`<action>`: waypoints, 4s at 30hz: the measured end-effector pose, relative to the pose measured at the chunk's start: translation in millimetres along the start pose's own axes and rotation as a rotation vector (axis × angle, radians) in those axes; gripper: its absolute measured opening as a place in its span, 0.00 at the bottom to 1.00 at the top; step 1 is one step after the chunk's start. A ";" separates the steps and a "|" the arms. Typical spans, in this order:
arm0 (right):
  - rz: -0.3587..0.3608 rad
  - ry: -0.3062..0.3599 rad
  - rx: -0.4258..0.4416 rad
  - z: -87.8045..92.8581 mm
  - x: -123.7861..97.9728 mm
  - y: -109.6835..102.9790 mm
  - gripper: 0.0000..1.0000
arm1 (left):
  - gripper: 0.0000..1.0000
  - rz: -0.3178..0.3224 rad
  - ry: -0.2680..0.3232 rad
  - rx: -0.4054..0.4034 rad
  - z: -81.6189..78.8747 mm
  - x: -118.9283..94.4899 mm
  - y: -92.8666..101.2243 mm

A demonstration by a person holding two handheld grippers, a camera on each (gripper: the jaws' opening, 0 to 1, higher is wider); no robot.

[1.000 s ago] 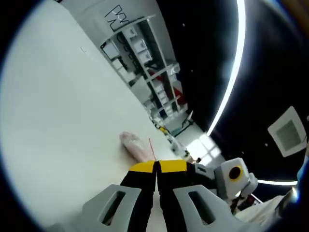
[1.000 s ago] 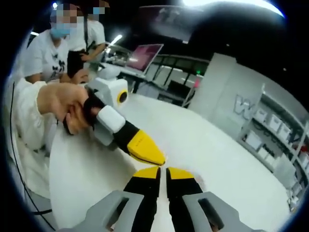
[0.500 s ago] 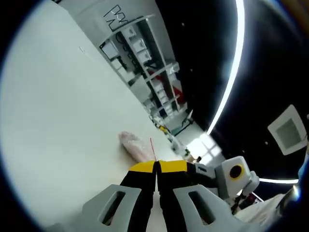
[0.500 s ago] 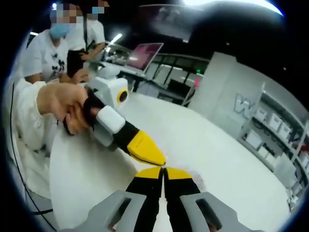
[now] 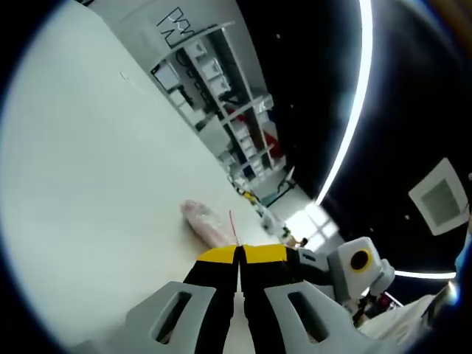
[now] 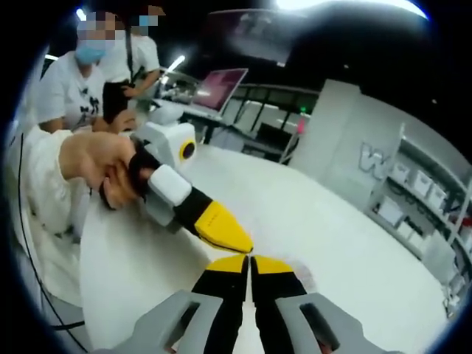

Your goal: Open the resealable bag by pulling the two sides of the seal apart until the entire bag opening is separated and visibly accessible.

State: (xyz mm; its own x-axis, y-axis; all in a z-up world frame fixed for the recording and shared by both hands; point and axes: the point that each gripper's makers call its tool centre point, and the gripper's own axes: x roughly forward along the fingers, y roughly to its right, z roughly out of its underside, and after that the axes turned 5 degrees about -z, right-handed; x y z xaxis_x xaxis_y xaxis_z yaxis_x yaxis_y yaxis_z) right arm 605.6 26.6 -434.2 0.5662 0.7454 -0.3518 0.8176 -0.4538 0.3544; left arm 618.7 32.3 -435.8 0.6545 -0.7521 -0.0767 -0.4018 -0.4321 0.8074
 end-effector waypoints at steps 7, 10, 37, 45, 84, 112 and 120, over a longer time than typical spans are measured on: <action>-0.020 0.005 0.063 0.6 -1.3 1.0 0.00 | 0.01 -0.002 -0.001 0.015 -0.1 0.6 0.4; -0.016 0.001 0.044 0.9 -0.4 -0.3 0.00 | 0.01 -0.001 -0.001 0.011 0.0 0.4 0.0; 0.042 -0.015 0.021 -1.7 -2.9 5.3 0.00 | 0.02 -0.008 -0.003 0.017 0.5 0.8 -0.8; 0.052 -0.025 0.001 -1.9 -3.0 5.0 0.00 | 0.02 -0.008 -0.009 0.001 1.6 1.1 -1.2; 0.107 -0.014 -0.055 -4.3 -3.4 9.1 0.00 | 0.01 -0.001 0.003 0.020 -0.4 0.3 0.8; 0.134 -0.009 -0.052 -9.5 -7.7 15.9 0.00 | 0.02 0.032 -0.015 -0.009 3.7 -0.5 7.2; 0.119 -0.001 -0.048 -11.6 -5.3 11.7 0.00 | 0.11 0.010 -0.016 -0.020 1.4 1.2 2.2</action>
State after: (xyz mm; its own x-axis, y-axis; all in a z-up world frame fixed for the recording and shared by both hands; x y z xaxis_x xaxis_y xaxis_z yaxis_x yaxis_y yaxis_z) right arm 610.9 23.0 -418.1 0.6589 0.6872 -0.3058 0.7389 -0.5152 0.4343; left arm 617.7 29.7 -434.9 0.6402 -0.7642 -0.0783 -0.3947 -0.4147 0.8199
